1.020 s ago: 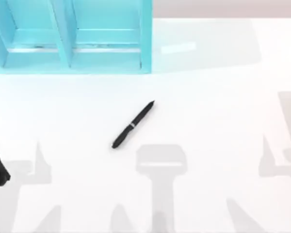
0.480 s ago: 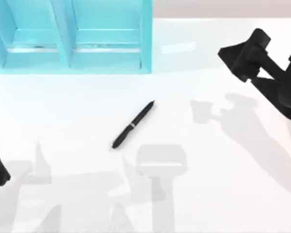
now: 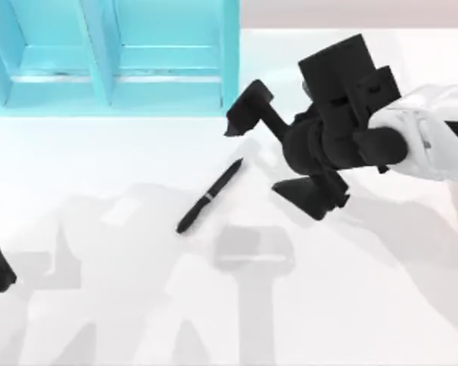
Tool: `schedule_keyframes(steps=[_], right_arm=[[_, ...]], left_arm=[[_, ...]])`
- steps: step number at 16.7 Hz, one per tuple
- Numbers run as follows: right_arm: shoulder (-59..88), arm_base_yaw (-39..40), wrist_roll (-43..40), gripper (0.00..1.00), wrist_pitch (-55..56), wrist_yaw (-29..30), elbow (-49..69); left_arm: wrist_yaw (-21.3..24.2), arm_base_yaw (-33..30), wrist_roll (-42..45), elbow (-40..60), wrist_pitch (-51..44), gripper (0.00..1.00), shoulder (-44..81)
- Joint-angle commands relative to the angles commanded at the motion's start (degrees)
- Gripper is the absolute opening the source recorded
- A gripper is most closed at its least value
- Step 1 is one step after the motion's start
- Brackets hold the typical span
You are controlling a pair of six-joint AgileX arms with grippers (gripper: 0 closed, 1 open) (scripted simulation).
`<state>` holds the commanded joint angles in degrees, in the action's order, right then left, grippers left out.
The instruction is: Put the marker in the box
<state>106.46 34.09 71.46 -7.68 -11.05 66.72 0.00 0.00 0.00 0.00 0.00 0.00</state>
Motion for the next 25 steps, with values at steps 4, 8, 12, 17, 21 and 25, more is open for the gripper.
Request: schedule_keyframes(steps=[4,8,12,17,21,25], right_arm=[[7.0,0.3,3.2,1.00,-1.7,-1.0,3.6],[7.3,0.3,3.3,1.00,-1.8,-1.1,3.8],[9.5,0.5,3.5,1.00,-0.7,-0.9,5.2],[21.7,2.2,4.9,1.00,3.6,0.3,12.8],[27.4,2.9,5.5,1.00,5.9,0.8,16.6],[27.4,2.9,5.5,0.92,5.9,0.8,16.6]], left_arm=[[0.0,0.0,0.0,0.0,0.0,1.00,0.0],[0.0,0.0,0.0,0.0,0.0,1.00,0.0],[0.0,0.0,0.0,0.0,0.0,1.00,0.0],[0.0,0.0,0.0,0.0,0.0,1.00,0.0],[0.0,0.0,0.0,0.0,0.0,1.00,0.0],[0.0,0.0,0.0,0.0,0.0,1.00,0.0]])
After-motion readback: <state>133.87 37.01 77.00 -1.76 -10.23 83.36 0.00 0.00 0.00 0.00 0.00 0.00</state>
